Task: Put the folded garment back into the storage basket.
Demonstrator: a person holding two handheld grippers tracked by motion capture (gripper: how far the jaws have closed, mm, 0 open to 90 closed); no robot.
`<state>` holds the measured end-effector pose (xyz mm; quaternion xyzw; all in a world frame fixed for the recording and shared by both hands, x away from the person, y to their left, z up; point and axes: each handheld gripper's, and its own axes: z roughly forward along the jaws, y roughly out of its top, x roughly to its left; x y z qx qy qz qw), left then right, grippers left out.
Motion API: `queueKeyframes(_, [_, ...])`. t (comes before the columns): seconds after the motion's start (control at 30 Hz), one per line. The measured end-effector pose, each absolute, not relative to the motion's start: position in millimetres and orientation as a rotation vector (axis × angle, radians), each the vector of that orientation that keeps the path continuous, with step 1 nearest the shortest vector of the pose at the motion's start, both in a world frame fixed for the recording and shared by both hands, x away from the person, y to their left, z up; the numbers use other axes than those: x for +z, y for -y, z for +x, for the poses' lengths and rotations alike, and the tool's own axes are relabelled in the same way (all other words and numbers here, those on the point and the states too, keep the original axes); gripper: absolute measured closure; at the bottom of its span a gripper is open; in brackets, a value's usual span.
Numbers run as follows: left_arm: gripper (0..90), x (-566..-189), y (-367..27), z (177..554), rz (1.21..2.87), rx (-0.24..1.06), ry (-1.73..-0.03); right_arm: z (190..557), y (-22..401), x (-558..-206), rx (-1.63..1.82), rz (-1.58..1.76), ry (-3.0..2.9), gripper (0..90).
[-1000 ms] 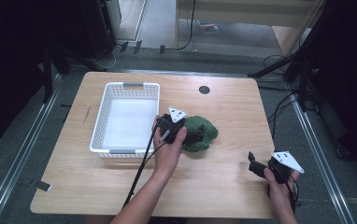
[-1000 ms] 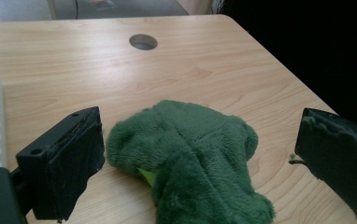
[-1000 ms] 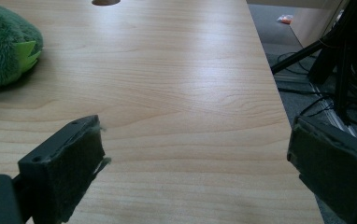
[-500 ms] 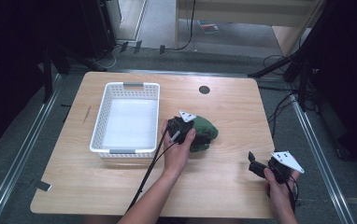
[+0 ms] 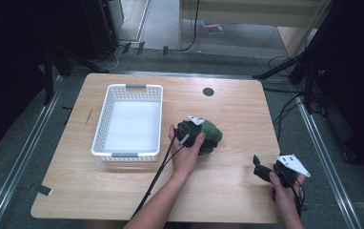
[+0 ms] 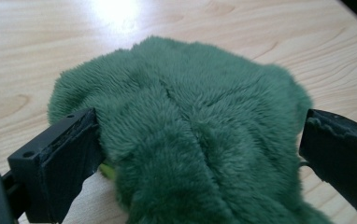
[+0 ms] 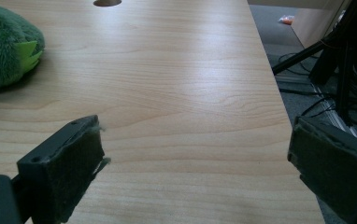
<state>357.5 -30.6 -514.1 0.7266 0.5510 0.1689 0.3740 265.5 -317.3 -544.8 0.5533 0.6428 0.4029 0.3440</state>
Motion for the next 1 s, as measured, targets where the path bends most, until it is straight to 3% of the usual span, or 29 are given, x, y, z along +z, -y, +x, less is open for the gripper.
queueKeyframes(0.9, [0.7, -536.7, 43.3, 364.5, 1.987, 0.443, -1.494, 265.7, 317.2, -544.9, 1.044, 1.434, -1.671, 3.8])
queueKeyframes(1.0, [9.2, -538.0, 45.5, 362.5, 1.997, 0.472, -1.461, 265.6, 317.3, -544.9, 1.045, 1.433, -1.673, 3.8])
